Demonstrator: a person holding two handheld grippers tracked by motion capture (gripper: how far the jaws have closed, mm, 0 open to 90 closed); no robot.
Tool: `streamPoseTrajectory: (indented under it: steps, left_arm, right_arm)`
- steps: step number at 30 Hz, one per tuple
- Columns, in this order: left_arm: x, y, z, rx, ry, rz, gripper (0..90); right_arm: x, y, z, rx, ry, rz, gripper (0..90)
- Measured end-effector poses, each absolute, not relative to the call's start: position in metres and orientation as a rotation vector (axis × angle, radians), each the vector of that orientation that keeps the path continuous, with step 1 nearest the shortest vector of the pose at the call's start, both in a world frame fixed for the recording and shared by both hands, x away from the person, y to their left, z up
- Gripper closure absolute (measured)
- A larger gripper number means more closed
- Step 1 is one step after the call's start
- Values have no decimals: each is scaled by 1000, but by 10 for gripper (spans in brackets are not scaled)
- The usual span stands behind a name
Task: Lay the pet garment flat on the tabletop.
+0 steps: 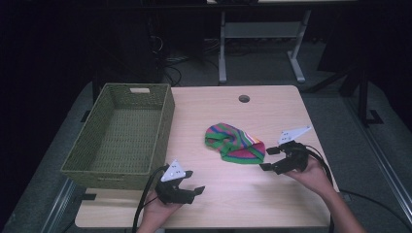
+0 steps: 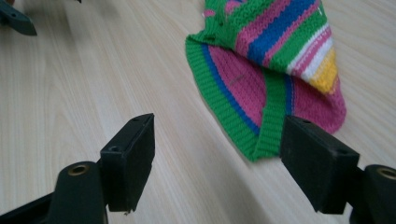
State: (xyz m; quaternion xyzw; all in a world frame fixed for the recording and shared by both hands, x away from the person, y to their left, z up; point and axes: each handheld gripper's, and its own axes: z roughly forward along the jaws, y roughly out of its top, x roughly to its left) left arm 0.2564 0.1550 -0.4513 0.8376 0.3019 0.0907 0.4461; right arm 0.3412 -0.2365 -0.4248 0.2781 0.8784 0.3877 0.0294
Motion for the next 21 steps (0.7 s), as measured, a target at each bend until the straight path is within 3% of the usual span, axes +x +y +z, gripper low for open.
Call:
streamPoseTrajectory:
  steps: [21]
  left_arm:
    - [257, 159, -451, 2069, 751, 221, 287]
  right_arm:
    - [392, -177, -394, 767, 2763, 1097, 265]
